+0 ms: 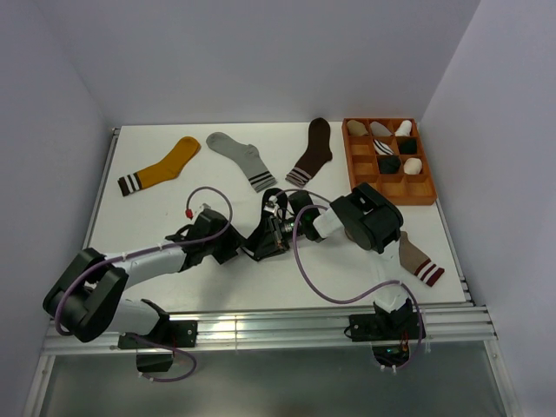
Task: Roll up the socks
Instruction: Roll the sock at the center of the board.
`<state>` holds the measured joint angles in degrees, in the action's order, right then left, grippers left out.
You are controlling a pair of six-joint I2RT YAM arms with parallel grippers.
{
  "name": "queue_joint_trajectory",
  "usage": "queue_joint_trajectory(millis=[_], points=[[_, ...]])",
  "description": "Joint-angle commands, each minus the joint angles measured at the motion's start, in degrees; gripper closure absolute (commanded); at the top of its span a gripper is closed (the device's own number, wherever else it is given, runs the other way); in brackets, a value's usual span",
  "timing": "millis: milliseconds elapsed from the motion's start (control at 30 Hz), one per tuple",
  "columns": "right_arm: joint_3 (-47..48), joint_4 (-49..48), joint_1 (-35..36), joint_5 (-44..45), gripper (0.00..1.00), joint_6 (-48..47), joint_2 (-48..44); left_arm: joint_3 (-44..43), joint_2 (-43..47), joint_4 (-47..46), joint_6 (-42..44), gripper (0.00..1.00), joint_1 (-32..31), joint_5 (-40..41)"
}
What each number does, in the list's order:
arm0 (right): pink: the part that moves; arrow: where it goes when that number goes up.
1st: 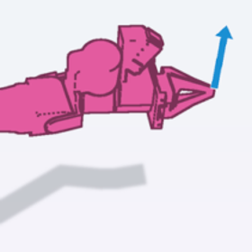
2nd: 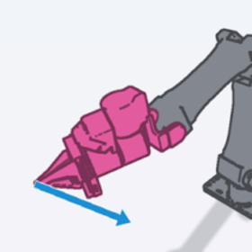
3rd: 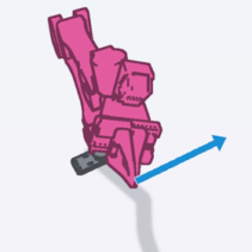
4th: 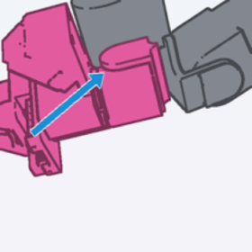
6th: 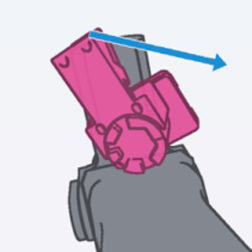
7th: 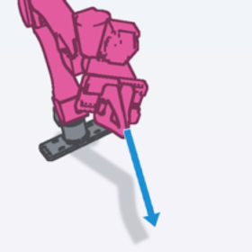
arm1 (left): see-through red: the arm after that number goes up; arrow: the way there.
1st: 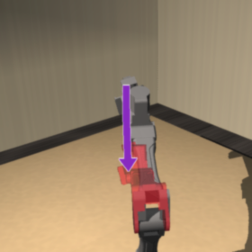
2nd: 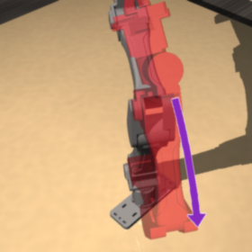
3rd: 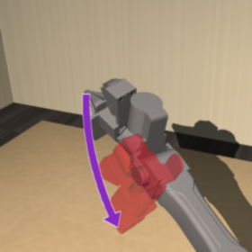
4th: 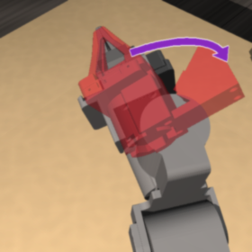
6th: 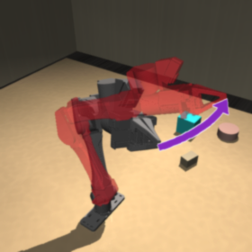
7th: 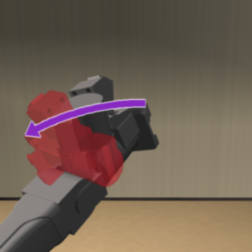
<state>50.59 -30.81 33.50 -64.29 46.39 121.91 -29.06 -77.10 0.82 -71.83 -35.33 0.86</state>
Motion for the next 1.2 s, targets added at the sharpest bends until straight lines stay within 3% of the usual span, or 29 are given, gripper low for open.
queue_joint_trajectory(millis=[0,233,333,500,600,800,1000,1167], points=[[-0.9,0.1,-1.0,2.2,1.00,1.2,3.0,-1.0,-2.6,0.6,-0.1,0.41,-0.4,-0.2],[-1.4,-0.6,-1.7,2.2,1.00,2.4,3.9,-2.2,-5.8,3.3,0.2,0.54,-0.6,-0.1],[-1.3,0.7,-1.8,2.6,1.00,1.5,3.6,-3.2,-6.7,5.0,0.7,0.67,-0.8,0.1],[-0.3,9.7,-1.7,6.6,1.00,-6.0,0.3,-7.8,-9.3,11.3,3.1,0.85,-1.0,1.4],[-0.1,15.2,-1.2,10.7,0.94,-10.9,-4.6,-11.3,-11.2,16.2,5.5,0.94,-1.1,2.0],[-0.6,24.0,1.6,22.7,0.65,-19.7,-15.3,-17.0,-14.8,23.1,10.0,0.98,-1.3,1.6],[-0.8,30.2,6.4,36.5,0.58,-26.1,-24.6,-19.5,-16.6,25.9,11.3,0.99,-1.4,1.9],[-2.0,30.2,13.7,54.8,0.57,-30.0,-30.9,-21.2,-17.6,27.4,11.8,0.99,-1.5,1.8]])
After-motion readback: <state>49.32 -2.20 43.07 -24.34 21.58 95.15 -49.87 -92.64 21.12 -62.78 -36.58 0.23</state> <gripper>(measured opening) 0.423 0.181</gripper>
